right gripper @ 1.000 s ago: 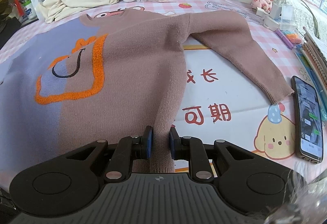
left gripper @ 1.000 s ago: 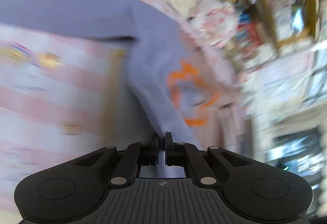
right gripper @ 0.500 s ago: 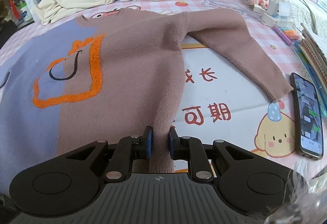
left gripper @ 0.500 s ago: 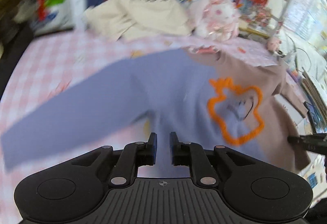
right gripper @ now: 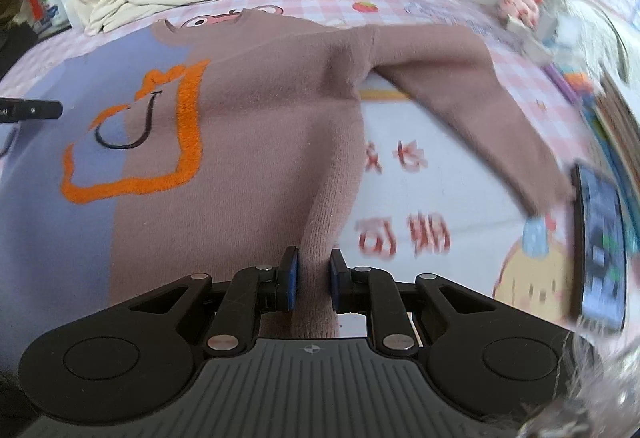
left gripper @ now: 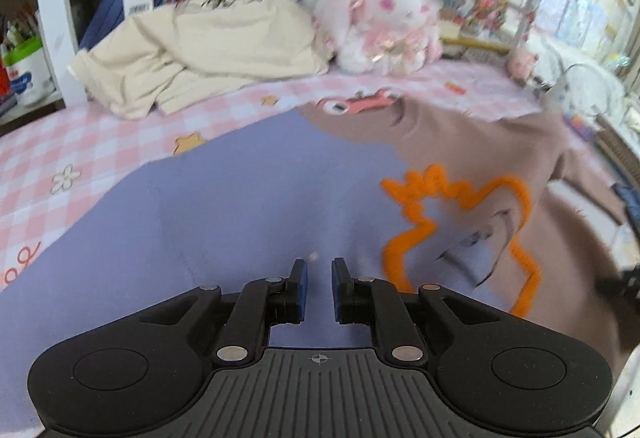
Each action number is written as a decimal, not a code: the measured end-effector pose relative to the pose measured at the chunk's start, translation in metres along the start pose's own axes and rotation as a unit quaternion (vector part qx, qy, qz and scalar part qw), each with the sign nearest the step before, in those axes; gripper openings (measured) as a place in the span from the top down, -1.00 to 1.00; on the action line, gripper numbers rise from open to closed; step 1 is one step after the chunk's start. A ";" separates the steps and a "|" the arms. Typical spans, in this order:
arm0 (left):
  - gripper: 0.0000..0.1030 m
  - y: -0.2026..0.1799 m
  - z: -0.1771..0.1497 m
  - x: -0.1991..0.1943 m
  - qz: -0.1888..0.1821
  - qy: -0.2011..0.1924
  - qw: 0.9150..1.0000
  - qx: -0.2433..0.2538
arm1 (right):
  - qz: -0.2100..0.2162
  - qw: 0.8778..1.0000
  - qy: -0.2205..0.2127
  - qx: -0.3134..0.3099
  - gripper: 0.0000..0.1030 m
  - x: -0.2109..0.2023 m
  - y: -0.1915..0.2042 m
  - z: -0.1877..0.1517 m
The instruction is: Fold clothes
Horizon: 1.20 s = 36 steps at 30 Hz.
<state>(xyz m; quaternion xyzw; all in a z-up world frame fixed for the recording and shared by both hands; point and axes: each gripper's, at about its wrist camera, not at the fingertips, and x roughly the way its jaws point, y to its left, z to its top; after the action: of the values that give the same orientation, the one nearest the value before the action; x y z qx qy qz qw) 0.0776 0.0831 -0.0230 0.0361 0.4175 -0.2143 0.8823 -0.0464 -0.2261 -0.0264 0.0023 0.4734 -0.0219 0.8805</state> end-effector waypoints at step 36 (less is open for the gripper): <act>0.72 0.022 0.000 0.011 0.024 -0.017 0.997 -0.071 | -0.012 1.000 -0.026 0.011 0.73 -0.007 -0.014 -0.018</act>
<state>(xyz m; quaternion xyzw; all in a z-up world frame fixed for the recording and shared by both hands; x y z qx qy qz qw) 0.0925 0.0992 -0.0343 -0.0204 0.4155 -0.1633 0.8946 -0.0660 -0.2392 -0.0304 0.0061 0.4499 -0.0376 0.8923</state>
